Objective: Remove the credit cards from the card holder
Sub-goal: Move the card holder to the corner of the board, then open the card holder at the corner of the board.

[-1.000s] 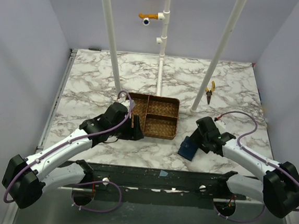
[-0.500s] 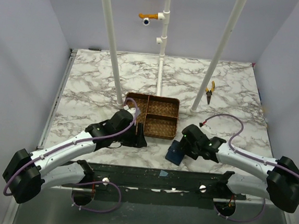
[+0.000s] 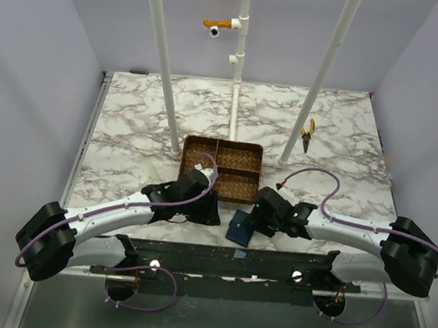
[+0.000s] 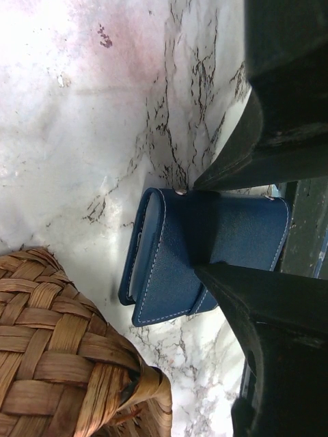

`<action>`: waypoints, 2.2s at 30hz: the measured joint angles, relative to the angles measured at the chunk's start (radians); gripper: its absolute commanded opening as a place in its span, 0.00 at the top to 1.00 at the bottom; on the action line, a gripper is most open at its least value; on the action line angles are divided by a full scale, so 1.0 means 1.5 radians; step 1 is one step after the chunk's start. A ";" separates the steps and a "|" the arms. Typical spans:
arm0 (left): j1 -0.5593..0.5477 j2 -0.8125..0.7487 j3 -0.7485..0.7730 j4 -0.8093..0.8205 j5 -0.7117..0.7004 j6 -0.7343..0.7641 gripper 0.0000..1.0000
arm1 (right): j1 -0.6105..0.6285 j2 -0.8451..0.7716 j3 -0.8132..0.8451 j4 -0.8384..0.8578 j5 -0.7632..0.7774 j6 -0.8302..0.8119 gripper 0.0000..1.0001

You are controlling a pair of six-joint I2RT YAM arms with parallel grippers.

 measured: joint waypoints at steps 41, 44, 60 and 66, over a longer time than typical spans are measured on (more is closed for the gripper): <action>-0.217 0.365 0.299 -0.119 -0.259 0.028 0.58 | 0.000 -0.143 -0.163 0.136 -0.017 0.044 0.78; -0.220 0.365 0.299 -0.117 -0.260 0.031 0.57 | 0.000 -0.140 -0.164 0.143 -0.018 0.040 0.79; -0.225 0.402 0.336 -0.156 -0.286 0.046 0.77 | 0.000 -0.135 -0.164 0.153 -0.018 0.039 0.82; -0.226 0.401 0.337 -0.146 -0.293 0.046 0.96 | 0.000 -0.130 -0.164 0.155 -0.017 0.035 0.83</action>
